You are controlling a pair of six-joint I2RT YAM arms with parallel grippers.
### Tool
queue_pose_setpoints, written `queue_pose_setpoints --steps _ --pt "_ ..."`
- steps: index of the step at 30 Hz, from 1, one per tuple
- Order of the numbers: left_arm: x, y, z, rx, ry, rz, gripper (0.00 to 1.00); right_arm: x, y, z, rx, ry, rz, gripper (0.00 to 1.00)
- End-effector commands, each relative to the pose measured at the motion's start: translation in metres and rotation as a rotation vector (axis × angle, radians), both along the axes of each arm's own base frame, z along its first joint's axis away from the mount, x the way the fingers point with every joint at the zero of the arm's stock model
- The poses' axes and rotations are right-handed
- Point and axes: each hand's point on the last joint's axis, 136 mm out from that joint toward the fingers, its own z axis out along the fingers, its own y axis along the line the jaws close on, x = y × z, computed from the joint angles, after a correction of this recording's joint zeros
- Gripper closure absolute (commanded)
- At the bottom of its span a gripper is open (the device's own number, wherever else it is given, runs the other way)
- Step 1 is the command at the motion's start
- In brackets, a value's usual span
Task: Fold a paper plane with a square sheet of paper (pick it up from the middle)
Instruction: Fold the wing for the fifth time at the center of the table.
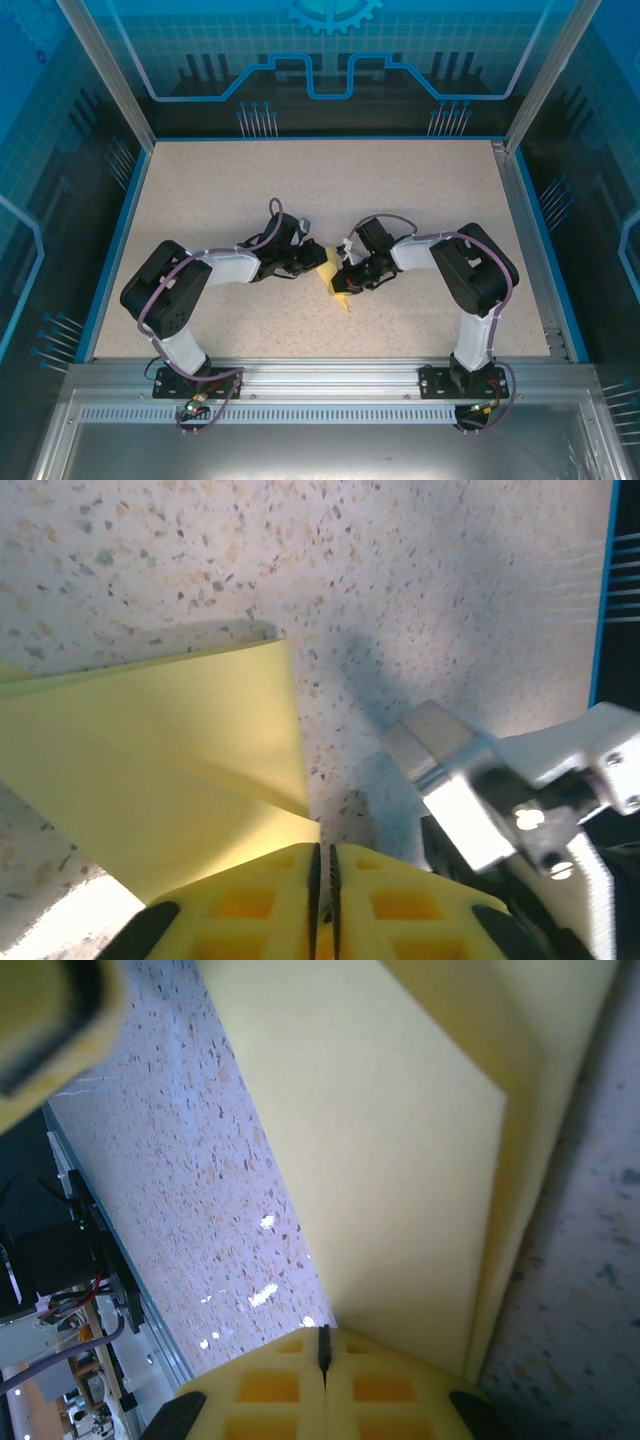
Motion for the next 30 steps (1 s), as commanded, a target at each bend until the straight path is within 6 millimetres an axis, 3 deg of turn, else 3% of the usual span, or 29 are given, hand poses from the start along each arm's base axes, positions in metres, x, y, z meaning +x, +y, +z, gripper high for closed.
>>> queue_pose_setpoints --steps 1,12,20,30 --pt "0.004 0.001 0.004 -0.006 0.001 0.012 0.91 -0.013 -0.028 -0.038 -0.168 0.045 -0.026 1.0" --pt "0.0 -0.002 -0.026 0.024 0.093 -0.011 0.97 -0.013 -0.028 -0.039 -0.168 0.053 -0.029 1.0" --pt "0.014 0.027 -0.046 0.068 0.133 0.079 0.97 -0.017 -0.033 -0.043 -0.192 0.06 -0.03 1.0" --pt "0.025 0.041 -0.055 0.089 0.131 0.072 0.94 -0.015 -0.031 -0.038 -0.179 0.049 -0.022 1.0"
